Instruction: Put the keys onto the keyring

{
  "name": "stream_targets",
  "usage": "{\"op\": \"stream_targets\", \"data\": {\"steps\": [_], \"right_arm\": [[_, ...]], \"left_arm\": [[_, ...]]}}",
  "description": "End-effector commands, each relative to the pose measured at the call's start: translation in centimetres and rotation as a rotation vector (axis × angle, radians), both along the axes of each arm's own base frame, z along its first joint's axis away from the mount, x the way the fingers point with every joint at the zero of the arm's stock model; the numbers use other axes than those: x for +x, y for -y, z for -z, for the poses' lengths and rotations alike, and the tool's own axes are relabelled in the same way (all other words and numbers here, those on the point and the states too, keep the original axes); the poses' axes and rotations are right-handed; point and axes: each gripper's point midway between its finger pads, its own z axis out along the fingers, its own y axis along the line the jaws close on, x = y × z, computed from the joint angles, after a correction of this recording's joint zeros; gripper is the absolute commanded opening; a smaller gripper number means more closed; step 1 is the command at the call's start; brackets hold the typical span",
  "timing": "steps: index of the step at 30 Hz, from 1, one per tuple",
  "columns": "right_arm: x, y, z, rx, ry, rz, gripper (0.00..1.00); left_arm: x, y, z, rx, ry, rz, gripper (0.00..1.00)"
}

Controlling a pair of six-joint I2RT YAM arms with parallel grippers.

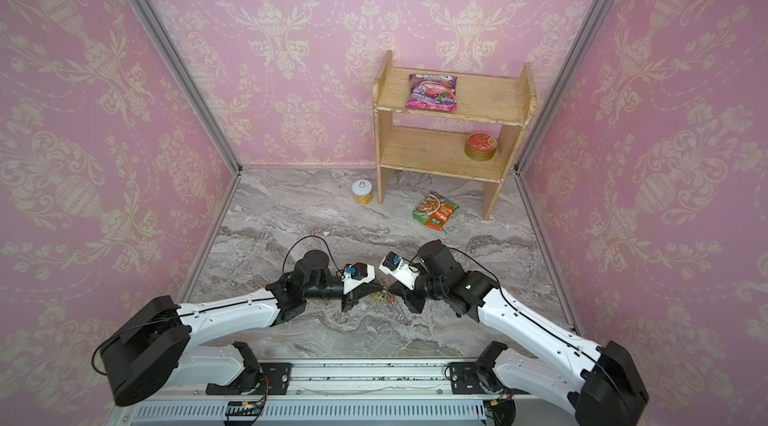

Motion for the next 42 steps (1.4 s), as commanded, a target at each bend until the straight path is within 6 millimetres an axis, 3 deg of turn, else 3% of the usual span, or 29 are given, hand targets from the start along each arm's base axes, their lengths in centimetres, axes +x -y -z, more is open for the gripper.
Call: {"op": "stream_targets", "data": {"steps": [1,42], "right_arm": [[0.8,-0.7,-2.0,0.072,0.063,0.001,0.00],[-0.2,-0.5,-1.4,0.044,0.049,-0.023,0.00]], "left_arm": [[-1.0,0.8,-1.6,-0.046,-0.015,0.078,0.00],[-0.7,1.2,-1.0,-0.051,-0.137,0.100,0.00]]}}
